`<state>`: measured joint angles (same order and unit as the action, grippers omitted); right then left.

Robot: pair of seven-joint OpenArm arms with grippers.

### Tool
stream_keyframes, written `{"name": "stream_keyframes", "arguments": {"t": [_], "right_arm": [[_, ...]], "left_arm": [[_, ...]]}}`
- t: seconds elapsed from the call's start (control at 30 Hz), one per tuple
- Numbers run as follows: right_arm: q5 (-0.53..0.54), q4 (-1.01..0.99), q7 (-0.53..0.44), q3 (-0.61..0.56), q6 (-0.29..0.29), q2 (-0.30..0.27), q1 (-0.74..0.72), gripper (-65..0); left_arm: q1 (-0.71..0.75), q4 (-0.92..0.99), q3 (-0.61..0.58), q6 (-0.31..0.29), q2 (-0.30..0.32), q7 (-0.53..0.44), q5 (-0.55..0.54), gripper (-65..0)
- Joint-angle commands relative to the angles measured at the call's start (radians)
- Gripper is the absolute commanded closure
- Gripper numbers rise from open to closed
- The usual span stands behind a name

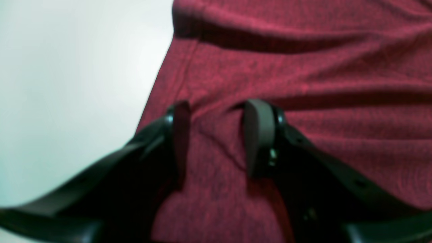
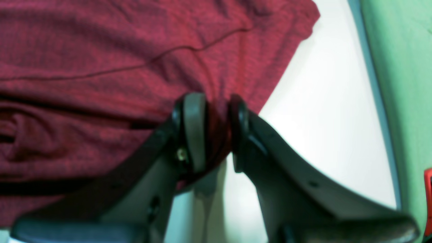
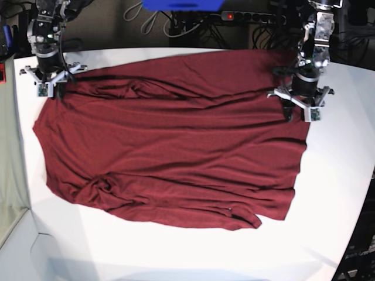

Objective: Layout the t-shirt on the table in an organized manner, then fold the t-shirt properly
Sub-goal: 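Pull the shirt with both grippers to the collar corners, flattening it, then hold the collar corners with both grippers, stretching the shirt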

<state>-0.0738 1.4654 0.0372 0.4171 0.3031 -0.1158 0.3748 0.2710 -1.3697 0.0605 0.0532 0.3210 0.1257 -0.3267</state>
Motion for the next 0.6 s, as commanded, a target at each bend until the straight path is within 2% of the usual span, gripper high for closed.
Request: {"name": "stream_keyframes", "arguments": {"t": [0.0, 0.47, 0.57], "right_arm": [[-0.002, 0.016, -0.009, 0.006, 0.001, -0.011, 0.000, -11.4], [-0.002, 0.018, -0.015, 0.010, 0.001, 0.008, 0.043, -11.3], [-0.002, 0.018, -0.015, 0.010, 0.001, 0.009, 0.045, -11.3]], "left_arm": [[0.027, -0.001, 0.002, 0.014, 0.010, 0.055, 0.007, -26.2], [0.049, 0.003, 0.006, 0.014, 0.017, 0.048, 0.004, -26.2], [0.049, -0.003, 0.057, 0.012, 0.010, 0.048, 0.002, -26.2]]}}
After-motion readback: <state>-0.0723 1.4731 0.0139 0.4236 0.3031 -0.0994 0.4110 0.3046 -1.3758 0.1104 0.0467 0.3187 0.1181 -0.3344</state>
